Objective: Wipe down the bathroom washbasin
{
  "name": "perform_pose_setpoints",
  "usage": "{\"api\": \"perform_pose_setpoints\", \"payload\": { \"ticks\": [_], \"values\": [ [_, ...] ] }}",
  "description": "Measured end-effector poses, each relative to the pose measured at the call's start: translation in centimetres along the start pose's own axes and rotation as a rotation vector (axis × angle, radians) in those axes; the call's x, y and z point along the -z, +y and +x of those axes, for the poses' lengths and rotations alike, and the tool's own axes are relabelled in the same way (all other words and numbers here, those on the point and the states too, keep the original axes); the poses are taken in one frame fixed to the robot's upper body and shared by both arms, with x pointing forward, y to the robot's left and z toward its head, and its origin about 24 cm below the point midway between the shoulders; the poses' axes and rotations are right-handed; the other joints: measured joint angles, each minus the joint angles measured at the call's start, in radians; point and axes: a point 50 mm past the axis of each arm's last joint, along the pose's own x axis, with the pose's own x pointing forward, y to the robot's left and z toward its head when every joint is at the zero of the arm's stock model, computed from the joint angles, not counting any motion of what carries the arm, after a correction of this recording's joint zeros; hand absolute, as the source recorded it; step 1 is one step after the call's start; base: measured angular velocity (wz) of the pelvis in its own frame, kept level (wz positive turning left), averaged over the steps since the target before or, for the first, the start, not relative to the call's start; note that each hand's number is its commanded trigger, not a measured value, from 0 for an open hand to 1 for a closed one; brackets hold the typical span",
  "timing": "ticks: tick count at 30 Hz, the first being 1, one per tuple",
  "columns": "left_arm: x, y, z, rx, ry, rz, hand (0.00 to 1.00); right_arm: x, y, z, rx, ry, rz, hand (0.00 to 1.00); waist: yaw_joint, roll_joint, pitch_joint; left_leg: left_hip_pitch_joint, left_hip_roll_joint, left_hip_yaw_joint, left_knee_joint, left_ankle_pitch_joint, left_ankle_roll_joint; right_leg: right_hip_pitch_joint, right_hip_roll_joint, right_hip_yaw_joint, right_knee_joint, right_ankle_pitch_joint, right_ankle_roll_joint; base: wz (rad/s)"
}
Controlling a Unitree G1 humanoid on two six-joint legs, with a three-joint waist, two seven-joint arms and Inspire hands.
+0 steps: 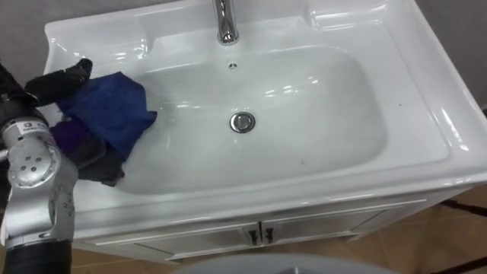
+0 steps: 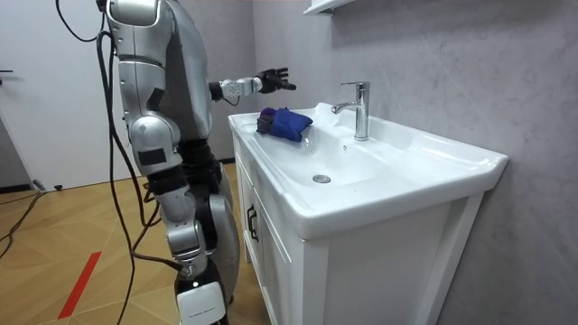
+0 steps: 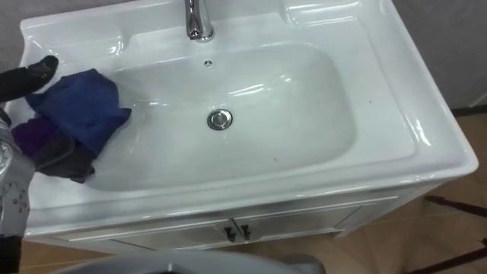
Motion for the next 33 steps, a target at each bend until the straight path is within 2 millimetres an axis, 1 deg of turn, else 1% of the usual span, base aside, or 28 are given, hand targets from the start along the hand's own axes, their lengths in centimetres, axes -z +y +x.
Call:
{"api": "perform_pose_setpoints", "payload": {
  "ticks": [2, 4, 8, 11, 17, 20, 23, 25, 26, 27, 28, 29, 30, 31, 32, 33],
  "values": [
    [-0.7, 0.3, 0.1, -0.032, -0.042, -0.02, 0.0, 0.1, -0.1, 0.0, 0.003, 0.001, 0.016, 0.0, 0.007, -0.001, -0.0004, 0.005, 0.0, 0.001, 0.0, 0.0, 0.0, 0.004, 0.0, 0.0, 0.0, 0.0, 0.0, 0.0],
    [-1.2, 1.0, 0.2, -0.093, -0.074, -0.015, 0.0, 0.3, -0.2, 0.0, 0.008, 0.003, 0.033, 0.0, 0.006, 0.003, 0.0001, 0.006, 0.0, 0.0, 0.0, 0.0, 0.0, 0.006, 0.0, 0.0, -0.001, 0.0, 0.0, 0.0],
    [-1.6, 1.6, 0.2, -0.175, -0.117, 0.018, 0.0, 0.3, -0.2, 0.0, 0.014, 0.001, 0.039, 0.0, 0.012, 0.012, 0.0003, 0.003, 0.0, -0.002, 0.0, 0.0, 0.0, 0.004, 0.0, 0.0, -0.001, 0.0, 0.0, 0.01],
    [-1.9, 2.2, 0.3, -0.244, -0.149, 0.019, 0.0, 0.4, -0.2, 0.0, 0.022, 0.005, 0.034, 0.0, 0.01, 0.017, 0.0001, -0.004, -0.001, -0.015, 0.001, 0.0, 0.0, 0.002, 0.0, -0.005, -0.002, 0.0, 0.0, 0.07],
    [-2.4, 3.1, 0.3, -0.324, -0.185, 0.021, 0.0, 0.9, -0.2, 0.0, 0.017, 0.017, 0.033, 0.0, 0.025, 0.025, -0.0022, -0.004, -0.002, -0.021, 0.001, 0.0, 0.0, 0.004, -0.001, -0.011, -0.002, 0.0, 0.0, 0.0],
    [-2.5, 3.6, 0.4, -0.351, -0.193, 0.029, 0.0, 1.2, -0.1, 0.0, 0.017, 0.025, 0.029, 0.0, 0.039, 0.027, -0.0021, -0.004, -0.002, -0.024, 0.001, 0.0, 0.0, 0.005, -0.001, -0.016, -0.001, -0.001, 0.0, 0.02],
    [-2.3, 4.5, 0.3, -0.383, -0.188, 0.043, 0.0, 1.7, -0.1, -0.1, 0.022, 0.034, 0.031, 0.0, 0.063, 0.033, -0.0019, -0.006, -0.002, -0.022, 0.0, 0.0, 0.0, 0.005, -0.002, -0.02, -0.002, -0.001, 0.0, 0.02],
    [-2.3, 5.8, 0.1, -0.44, -0.187, 0.058, 0.0, 1.8, -0.2, -0.1, 0.033, 0.033, 0.038, 0.0, 0.081, 0.036, -0.0028, -0.011, -0.003, -0.029, 0.002, 0.0, 0.0, 0.003, -0.003, -0.027, -0.002, -0.001, 0.0, 0.07],
    [-2.3, 6.2, 0.1, -0.46, -0.187, 0.062, 0.0, 1.9, -0.2, -0.1, 0.039, 0.035, 0.039, 0.0, 0.089, 0.038, -0.0035, -0.013, -0.003, -0.03, 0.002, 0.0, 0.0, 0.002, -0.003, -0.027, -0.002, -0.001, 0.0, 0.07],
    [-1.8, 7.1, 0.2, -0.505, -0.174, 0.091, 0.0, 2.2, -0.3, -0.2, 0.049, 0.04, 0.038, 0.0, 0.102, 0.044, -0.0059, -0.013, -0.004, -0.033, 0.002, 0.0, 0.0, 0.003, -0.004, -0.029, -0.002, -0.002, 0.001, 0.07],
    [-0.8, 8.1, 0.2, -0.555, -0.134, 0.128, 0.0, 2.3, -0.6, -0.2, 0.062, 0.041, 0.035, 0.0, 0.113, 0.052, -0.008, -0.014, -0.007, -0.036, 0.002, 0.0, 0.0, 0.004, -0.007, -0.033, -0.001, -0.003, 0.002, 0.1],
    [-0.2, 8.6, 0.1, -0.577, -0.112, 0.149, 0.0, 2.4, -0.6, -0.2, 0.069, 0.042, 0.033, 0.0, 0.116, 0.052, -0.0076, -0.016, -0.008, -0.038, 0.002, 0.0, 0.0, 0.004, -0.009, -0.038, -0.001, -0.005, 0.003, 0.18],
    [0.8, 9.8, -0.3, -0.61, -0.068, 0.192, 0.0, 2.4, -0.7, -0.2, 0.078, 0.041, 0.031, 0.0, 0.118, 0.059, -0.0152, -0.02, -0.013, -0.051, 0.003, 0.0, 0.001, 0.005, -0.013, -0.051, 0.0, -0.007, 0.005, 0.21],
    [1.7, 10.9, -0.8, -0.637, -0.03, 0.232, 0.0, 2.3, -0.7, -0.2, 0.085, 0.041, 0.031, 0.0, 0.128, 0.059, -0.0163, -0.021, -0.015, -0.054, 0.003, 0.001, 0.001, 0.005, -0.016, -0.055, 0.0, -0.008, 0.006, 0.17],
    [2.1, 11.5, -1.0, -0.651, -0.014, 0.248, 0.0, 2.3, -0.7, -0.2, 0.089, 0.041, 0.031, 0.0, 0.135, 0.06, -0.0172, -0.021, -0.016, -0.056, 0.003, 0.001, 0.001, 0.005, -0.016, -0.055, 0.0, -0.009, 0.007, 0.11],
    [2.6, 12.6, -1.4, -0.685, 0.015, 0.267, 0.0, 2.3, -0.7, -0.2, 0.093, 0.041, 0.026, 0.0, 0.143, 0.06, -0.018, -0.021, -0.018, -0.064, 0.003, 0.001, 0.001, 0.008, -0.018, -0.06, 0.0, -0.009, 0.008, 0.16]
  ]
}}
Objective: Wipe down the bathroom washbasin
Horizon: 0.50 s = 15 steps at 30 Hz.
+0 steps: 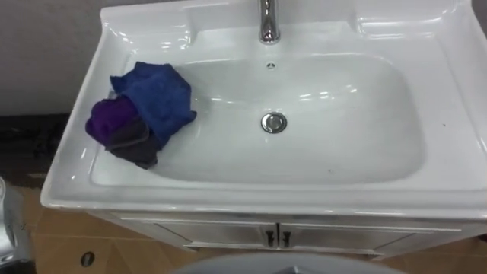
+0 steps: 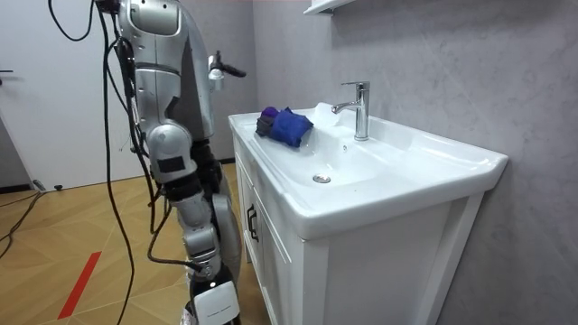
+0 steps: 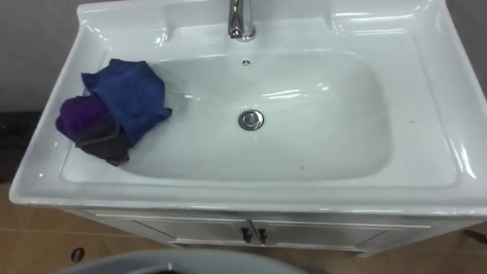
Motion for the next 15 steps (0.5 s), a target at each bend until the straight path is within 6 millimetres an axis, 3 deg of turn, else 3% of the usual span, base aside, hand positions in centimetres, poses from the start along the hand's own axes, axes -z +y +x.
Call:
{"api": "perform_pose_setpoints", "payload": {
  "ticks": [3, 8, 15],
  "values": [
    [1.5, 1.8, 0.7, -0.108, 0.049, 0.052, 0.0, -0.2, -0.2, 0.0, 0.014, -0.006, -0.005, 0.0, 0.03, -0.007, -0.0013, -0.001, -0.007, -0.024, 0.001, 0.001, 0.002, 0.005, -0.006, -0.016, 0.003, -0.004, 0.003, 0.17],
    [5.1, 5.2, 0.5, -0.226, 0.156, 0.2, 0.0, -0.6, -0.3, 0.0, 0.024, -0.025, 0.008, 0.0, 0.044, -0.011, -0.0029, -0.003, -0.019, -0.069, 0.003, 0.001, 0.003, 0.015, -0.015, -0.038, 0.002, -0.019, 0.008, 0.18],
    [10.2, 8.7, -1.8, -0.29, 0.36, 0.365, 0.0, -0.5, -0.2, -0.1, 0.024, -0.033, -0.018, 0.0, 0.05, -0.022, -0.0028, -0.006, -0.031, -0.082, 0.002, 0.004, 0.008, 0.013, -0.029, -0.057, 0.018, -0.031, 0.014, 0.07]
  ]
}}
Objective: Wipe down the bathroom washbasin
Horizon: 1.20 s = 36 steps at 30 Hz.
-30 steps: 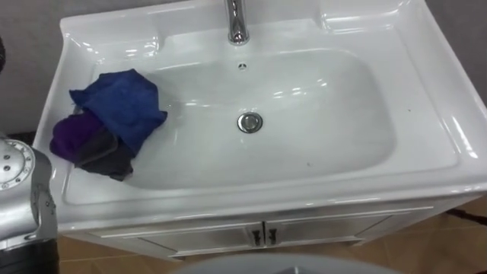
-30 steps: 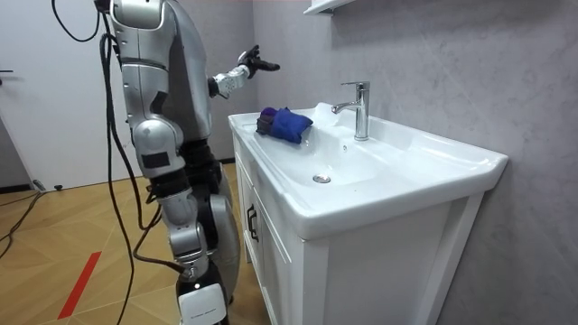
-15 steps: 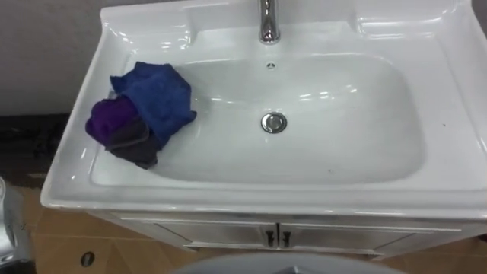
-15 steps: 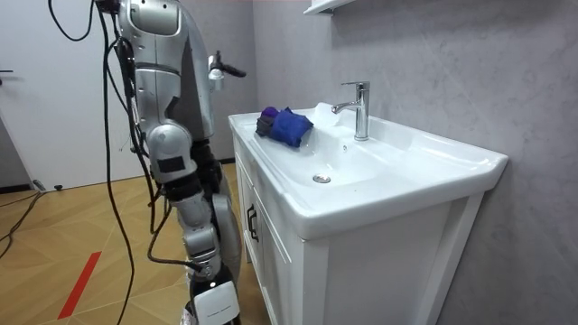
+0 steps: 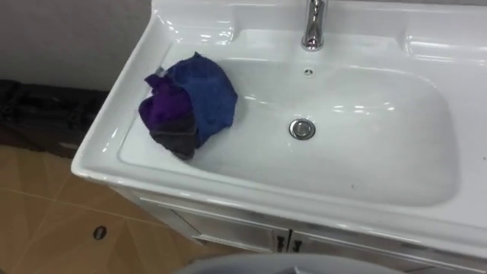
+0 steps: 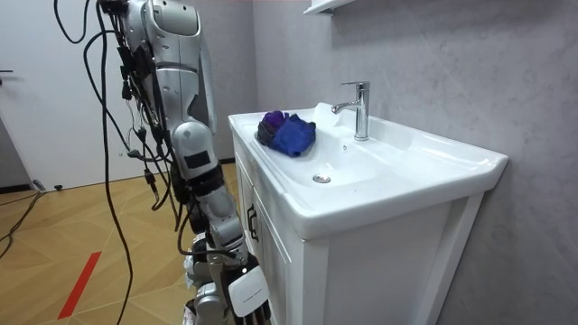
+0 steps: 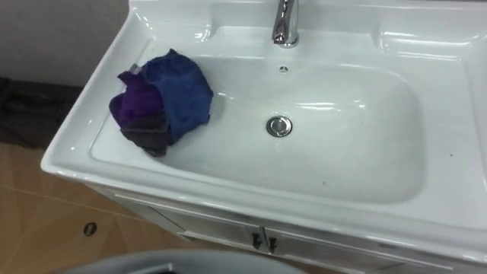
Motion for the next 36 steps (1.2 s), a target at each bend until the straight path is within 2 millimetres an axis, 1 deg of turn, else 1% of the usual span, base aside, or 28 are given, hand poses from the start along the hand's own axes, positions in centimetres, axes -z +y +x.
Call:
{"api": "perform_pose_setpoints", "payload": {
  "ticks": [1, 2, 3, 4, 5, 7, 8, 10, 11, 13, 14, 15, 16, 19, 20, 22, 23, 25, 26, 28, 31, 34, 36],
  "values": [
    [1.0, 0.2, -0.3, 0.002, 0.024, 0.033, 0.0, 0.1, 0.1, 0.0, -0.004, 0.003, -0.008, 0.0, 0.0, -0.004, 0.0002, -0.001, -0.001, 0.0, 0.0, 0.0, 0.0, 0.0, -0.001, -0.001, 0.0, 0.0, 0.0, 0.03],
    [1.5, 0.3, -0.4, 0.006, 0.033, 0.049, 0.0, 0.3, 0.2, 0.0, -0.008, 0.009, -0.009, 0.0, 0.0, -0.006, 0.0002, -0.001, -0.001, 0.0, 0.0, 0.0, 0.0, 0.0, -0.001, -0.001, 0.001, 0.0, 0.0, 0.0],
    [2.6, 0.7, -0.8, 0.013, 0.05, 0.095, 0.0, 0.5, 0.2, 0.0, -0.01, 0.018, -0.008, 0.0, 0.0, -0.01, 0.0002, 0.0, -0.002, 0.001, 0.0, 0.0, 0.0, 0.001, -0.002, -0.001, 0.001, 0.0, 0.001, 0.0],
    [3.8, 0.8, -1.3, 0.027, 0.069, 0.139, 0.0, 0.6, 0.2, 0.0, -0.008, 0.02, -0.006, 0.0, -0.004, -0.016, 0.0005, 0.002, -0.002, 0.001, 0.0, 0.0, 0.0, 0.002, -0.003, 0.0, 0.001, 0.001, 0.001, 0.0],
    [4.4, 0.9, -1.6, 0.041, 0.076, 0.17, 0.0, 0.4, 0.2, 0.0, -0.006, 0.017, -0.005, 0.0, -0.008, -0.018, 0.0, 0.002, -0.003, 0.0, 0.0, 0.0, 0.0, 0.003, -0.003, -0.001, 0.002, 0.001, 0.001, 0.07],
    [7.0, 1.0, -2.9, 0.121, 0.105, 0.31, 0.0, 0.5, 0.2, 0.0, -0.008, 0.02, 0.001, 0.0, -0.032, -0.027, 0.0014, 0.007, -0.004, -0.013, -0.002, 0.0, 0.0, 0.018, -0.004, -0.017, -0.004, 0.0, 0.002, 0.15],
    [7.6, 1.0, -3.2, 0.144, 0.112, 0.343, 0.0, 0.6, 0.3, 0.0, -0.009, 0.022, 0.002, 0.0, -0.035, -0.03, 0.0018, 0.009, -0.004, -0.013, -0.001, 0.0, 0.0, 0.019, -0.004, -0.017, -0.004, 0.0, 0.002, 0.06],
    [9.8, 1.3, -4.4, 0.228, 0.146, 0.47, 0.0, 0.8, 0.3, 0.0, -0.014, 0.033, -0.003, 0.0, -0.044, -0.037, 0.0034, 0.018, -0.003, -0.01, -0.002, 0.0, 0.0, 0.025, -0.003, -0.013, -0.005, 0.0, 0.001, -0.04],
    [10.3, 1.4, -4.7, 0.248, 0.156, 0.498, 0.0, 0.7, 0.4, 0.0, -0.017, 0.031, -0.004, 0.0, -0.05, -0.038, 0.0033, 0.018, -0.003, -0.01, -0.003, 0.0, 0.0, 0.025, -0.003, -0.013, -0.004, 0.0, 0.001, 0.0],
    [11.8, 1.6, -5.7, 0.335, 0.159, 0.608, 0.0, 0.5, 0.7, 0.0, -0.036, 0.039, -0.012, 0.0, -0.063, -0.043, 0.0046, 0.019, -0.003, -0.009, -0.002, 0.0, 0.001, 0.027, -0.004, -0.013, -0.003, -0.001, 0.001, 0.0],
    [12.0, 1.6, -5.9, 0.353, 0.155, 0.625, 0.0, 0.6, 0.8, 0.1, -0.042, 0.041, -0.011, 0.0, -0.068, -0.045, 0.0062, 0.018, -0.003, -0.009, -0.002, 0.0, 0.001, 0.029, -0.004, -0.015, -0.003, -0.001, 0.002, 0.08],
    [12.3, 1.6, -6.2, 0.391, 0.14, 0.661, 0.0, 0.6, 0.9, 0.1, -0.052, 0.046, -0.008, 0.0, -0.081, -0.047, 0.0067, 0.016, -0.003, -0.012, -0.002, -0.002, 0.003, 0.03, -0.004, -0.018, -0.003, -0.004, 0.004, 0.07],
    [12.6, 1.5, -6.6, 0.431, 0.126, 0.7, 0.0, 0.7, 0.9, 0.1, -0.059, 0.053, -0.003, 0.0, -0.087, -0.048, 0.007, 0.016, -0.003, -0.012, -0.003, -0.002, 0.004, 0.029, -0.004, -0.017, -0.003, -0.004, 0.004, 0.06],
    [12.9, 0.8, -7.4, 0.538, 0.103, 0.743, 0.0, 0.8, 1.1, 0.1, -0.083, 0.064, -0.011, 0.0, -0.108, -0.051, 0.0067, 0.017, -0.003, -0.012, -0.005, -0.003, 0.005, 0.03, -0.004, -0.019, -0.002, -0.004, 0.004, 0.0],
    [13.0, 0.7, -7.5, 0.558, 0.1, 0.753, 0.0, 0.8, 1.2, 0.1, -0.088, 0.066, -0.016, 0.0, -0.109, -0.052, 0.0066, 0.017, -0.003, -0.011, -0.005, -0.003, 0.005, 0.03, -0.004, -0.018, -0.002, -0.004, 0.004, 0.0],
    [13.0, -0.1, -8.0, 0.63, 0.095, 0.773, 0.0, 1.0, 1.6, 0.1, -0.107, 0.072, -0.038, 0.0, -0.111, -0.059, 0.0067, 0.017, -0.003, -0.009, -0.003, -0.002, 0.005, 0.03, -0.004, -0.017, -0.001, -0.004, 0.004, 0.0],
    [13.0, -0.3, -8.2, 0.646, 0.092, 0.776, 0.0, 1.0, 1.6, 0.1, -0.109, 0.072, -0.039, 0.0, -0.114, -0.061, 0.0072, 0.017, -0.003, -0.005, -0.003, -0.002, 0.005, 0.03, -0.004, -0.016, -0.002, -0.004, 0.004, -0.06],
    [13.2, -0.9, -8.9, 0.715, 0.097, 0.79, 0.0, 0.7, 1.7, 0.1, -0.119, 0.064, -0.039, 0.0, -0.126, -0.068, 0.0084, 0.018, -0.002, 0.02, -0.003, -0.002, 0.005, 0.03, -0.005, -0.006, -0.003, -0.004, 0.004, -0.1],
    [13.2, -1.1, -9.1, 0.731, 0.097, 0.788, 0.0, 0.5, 1.7, 0.1, -0.122, 0.06, -0.039, 0.0, -0.134, -0.071, 0.0089, 0.018, -0.002, 0.021, -0.003, -0.002, 0.005, 0.03, -0.005, -0.004, -0.002, -0.004, 0.004, -0.12],
    [13.3, -1.6, -9.5, 0.779, 0.104, 0.811, 0.0, 0.0, 2.0, 0.1, -0.136, 0.048, -0.039, 0.0, -0.14, -0.08, 0.0161, 0.02, -0.001, 0.04, -0.003, -0.002, 0.005, 0.026, -0.004, 0.009, -0.003, -0.004, 0.004, -0.14],
    [13.2, -2.5, -10.1, 0.83, 0.099, 0.823, 0.0, -0.4, 2.1, 0.1, -0.143, 0.041, -0.038, 0.0, -0.148, -0.084, 0.0186, 0.014, -0.001, 0.048, -0.005, -0.003, 0.007, 0.013, -0.004, 0.019, -0.001, -0.003, 0.006, -0.1],
    [13.3, -2.5, -10.2, 0.86, 0.11, 0.847, 0.0, -0.6, 2.2, 0.2, -0.152, 0.04, -0.042, 0.0, -0.165, -0.084, 0.0191, 0.015, -0.001, 0.069, -0.005, -0.004, 0.007, 0.012, -0.004, 0.034, -0.004, -0.003, 0.007, -0.12],
    [13.4, -2.5, -10.3, 0.889, 0.1, 0.884, 0.0, -0.6, 2.4, 0.1, -0.161, 0.044, -0.043, 0.0, -0.177, -0.085, 0.0191, 0.015, -0.001, 0.069, -0.005, -0.004, 0.007, 0.012, -0.004, 0.034, -0.004, -0.003, 0.007, -0.02]
  ]
}}
